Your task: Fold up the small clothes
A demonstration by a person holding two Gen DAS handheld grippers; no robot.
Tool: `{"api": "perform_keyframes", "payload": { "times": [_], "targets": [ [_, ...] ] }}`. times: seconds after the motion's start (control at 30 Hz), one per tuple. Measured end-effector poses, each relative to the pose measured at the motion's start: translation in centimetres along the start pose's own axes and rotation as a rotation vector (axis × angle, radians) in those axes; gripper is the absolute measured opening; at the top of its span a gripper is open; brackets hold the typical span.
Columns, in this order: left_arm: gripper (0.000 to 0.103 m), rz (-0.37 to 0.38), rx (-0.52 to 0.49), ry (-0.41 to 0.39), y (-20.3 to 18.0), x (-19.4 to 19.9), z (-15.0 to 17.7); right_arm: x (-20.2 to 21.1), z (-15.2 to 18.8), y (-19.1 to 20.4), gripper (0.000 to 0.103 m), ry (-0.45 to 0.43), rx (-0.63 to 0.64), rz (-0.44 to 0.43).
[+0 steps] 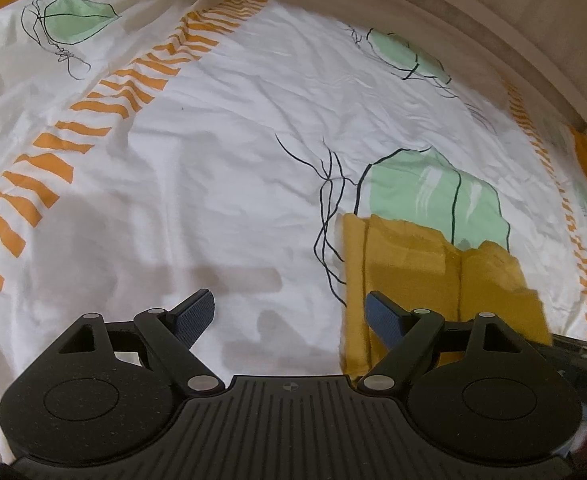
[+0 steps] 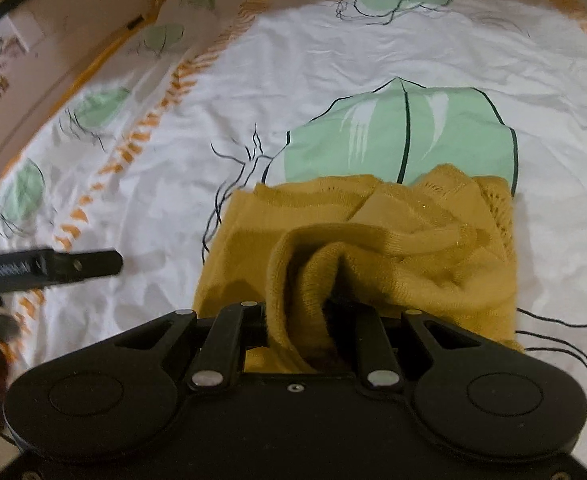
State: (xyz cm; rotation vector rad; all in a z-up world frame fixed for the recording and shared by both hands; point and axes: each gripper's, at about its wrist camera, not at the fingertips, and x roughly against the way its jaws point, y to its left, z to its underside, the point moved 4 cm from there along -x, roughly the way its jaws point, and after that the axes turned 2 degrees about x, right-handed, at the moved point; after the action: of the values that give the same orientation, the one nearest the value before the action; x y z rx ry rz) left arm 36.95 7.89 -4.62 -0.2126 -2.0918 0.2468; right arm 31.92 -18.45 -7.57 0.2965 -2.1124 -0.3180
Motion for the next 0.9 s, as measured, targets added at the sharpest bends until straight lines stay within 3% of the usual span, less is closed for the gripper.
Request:
{"api": "perform_keyframes", "payload": {
  "times": [0.27,0.37,0.5,0.63,0.77,0.9],
  "targets": [
    [0.082,0.004,0.008,0.007,0.7,0.0,0.1,-0.8,0.9,3.0,0.027,0.011,0.134,0.070],
    [0.082,0.003,0.014,0.007,1.0,0.1,0.1,-1.2,0.9,3.8,0.043,0.012,0.139,0.062],
    [0.082,0.001,0.018,0.001,1.3,0.2,0.0,-0.8,0.8,4.8,0.065,-0.019,0.102,-0.018],
    [0.082,-0.002,0.025,-0.005,1.6,0.3,-0.2,0.2,1.0,5.4,0.066,-0.057,0.094,-0.097],
    [0.082,-0.007,0.025,-0.006,1.6,0.2,-0.2,1.5,1.0,5.7,0.066,-0.121,0.091,-0.239],
    [0.082,-0.011,0.022,-0.007,1.5,0.2,-0.1,3.1,0.7,6.3,0.066,-0.180,0.119,-0.280]
  ]
}}
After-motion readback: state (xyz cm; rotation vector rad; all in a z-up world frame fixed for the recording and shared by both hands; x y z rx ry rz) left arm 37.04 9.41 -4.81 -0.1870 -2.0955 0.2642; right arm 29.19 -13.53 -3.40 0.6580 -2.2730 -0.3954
